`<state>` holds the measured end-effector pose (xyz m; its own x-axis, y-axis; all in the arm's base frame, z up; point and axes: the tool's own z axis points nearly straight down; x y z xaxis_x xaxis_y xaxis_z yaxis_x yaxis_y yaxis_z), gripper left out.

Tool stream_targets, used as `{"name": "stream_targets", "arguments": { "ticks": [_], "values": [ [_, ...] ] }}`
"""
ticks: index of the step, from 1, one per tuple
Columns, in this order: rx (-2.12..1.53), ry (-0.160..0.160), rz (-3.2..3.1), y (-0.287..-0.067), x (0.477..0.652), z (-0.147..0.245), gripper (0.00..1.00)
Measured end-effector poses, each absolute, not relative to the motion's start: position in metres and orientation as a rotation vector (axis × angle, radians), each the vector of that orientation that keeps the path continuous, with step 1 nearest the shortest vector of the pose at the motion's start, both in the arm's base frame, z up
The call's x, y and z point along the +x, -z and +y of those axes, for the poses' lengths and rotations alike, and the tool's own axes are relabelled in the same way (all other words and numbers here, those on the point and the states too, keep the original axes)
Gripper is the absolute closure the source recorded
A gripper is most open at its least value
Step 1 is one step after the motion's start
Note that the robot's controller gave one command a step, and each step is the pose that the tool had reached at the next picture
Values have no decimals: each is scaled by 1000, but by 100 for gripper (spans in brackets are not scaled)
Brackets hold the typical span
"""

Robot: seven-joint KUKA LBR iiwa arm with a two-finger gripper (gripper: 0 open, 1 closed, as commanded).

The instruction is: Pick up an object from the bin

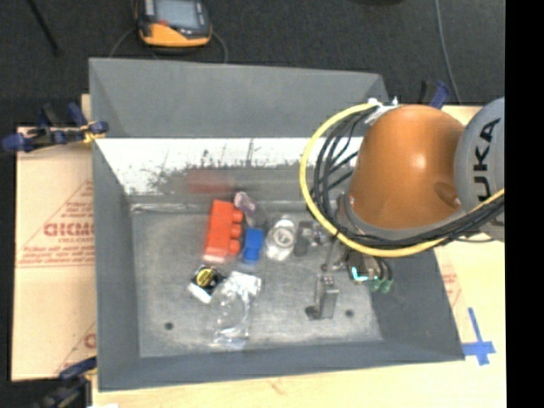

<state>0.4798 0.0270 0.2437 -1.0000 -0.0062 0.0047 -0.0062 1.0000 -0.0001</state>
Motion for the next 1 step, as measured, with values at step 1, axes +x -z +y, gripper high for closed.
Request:
{"name": "stream_targets", "arguments": {
  "ticks": [1],
  "values": [
    [492, -1, -3120, -73, 569, 36, 0]
  ]
}}
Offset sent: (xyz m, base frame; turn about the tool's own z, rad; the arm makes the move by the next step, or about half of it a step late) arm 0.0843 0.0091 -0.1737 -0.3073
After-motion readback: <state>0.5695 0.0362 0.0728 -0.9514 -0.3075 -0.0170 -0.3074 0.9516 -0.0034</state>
